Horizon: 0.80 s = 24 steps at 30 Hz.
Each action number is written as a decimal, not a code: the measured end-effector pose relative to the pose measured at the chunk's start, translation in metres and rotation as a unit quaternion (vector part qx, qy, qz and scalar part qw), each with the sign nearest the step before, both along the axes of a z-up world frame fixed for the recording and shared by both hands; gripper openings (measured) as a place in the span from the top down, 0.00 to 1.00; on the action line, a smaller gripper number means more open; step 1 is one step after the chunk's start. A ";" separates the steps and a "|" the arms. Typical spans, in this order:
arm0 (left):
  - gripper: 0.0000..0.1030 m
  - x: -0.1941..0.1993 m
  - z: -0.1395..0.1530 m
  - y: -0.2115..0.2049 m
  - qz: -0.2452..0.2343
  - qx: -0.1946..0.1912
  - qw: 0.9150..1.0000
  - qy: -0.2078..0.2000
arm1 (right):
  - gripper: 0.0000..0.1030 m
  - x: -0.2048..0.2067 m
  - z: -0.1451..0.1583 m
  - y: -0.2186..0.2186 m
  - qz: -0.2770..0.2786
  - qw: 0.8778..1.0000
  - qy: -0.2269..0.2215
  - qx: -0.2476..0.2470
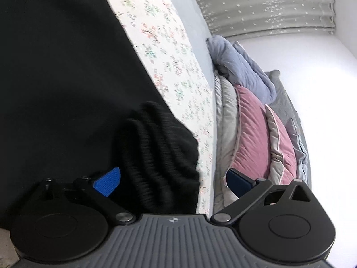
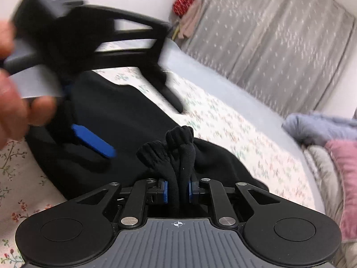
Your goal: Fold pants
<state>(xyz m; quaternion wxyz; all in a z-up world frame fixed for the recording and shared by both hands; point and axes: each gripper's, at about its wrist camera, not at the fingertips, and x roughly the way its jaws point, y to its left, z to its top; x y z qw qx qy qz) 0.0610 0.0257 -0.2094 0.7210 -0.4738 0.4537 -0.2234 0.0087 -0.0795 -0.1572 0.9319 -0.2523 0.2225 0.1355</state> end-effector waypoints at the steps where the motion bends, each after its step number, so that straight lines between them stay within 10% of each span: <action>1: 0.00 0.001 0.001 -0.002 -0.002 0.008 1.000 0.000 | 0.86 -0.001 0.000 0.005 0.007 1.000 -0.002 -0.006; 6: 0.00 0.006 -0.003 -0.003 -0.003 0.020 1.000 0.007 | 0.86 -0.003 -0.011 0.018 0.017 0.999 -0.018 -0.046; 17: 0.46 0.012 0.006 -0.006 0.023 0.072 0.997 -0.019 | 0.86 -0.021 -0.014 0.025 0.011 0.997 -0.051 -0.061; 21: 0.41 0.014 0.004 -0.006 0.013 0.071 0.997 -0.014 | 0.86 -0.024 -0.014 0.030 0.014 0.995 -0.060 -0.077; 24: 0.14 0.019 -0.006 -0.005 -0.002 0.047 0.999 0.027 | 0.86 -0.027 -0.014 0.029 0.013 0.996 -0.058 -0.073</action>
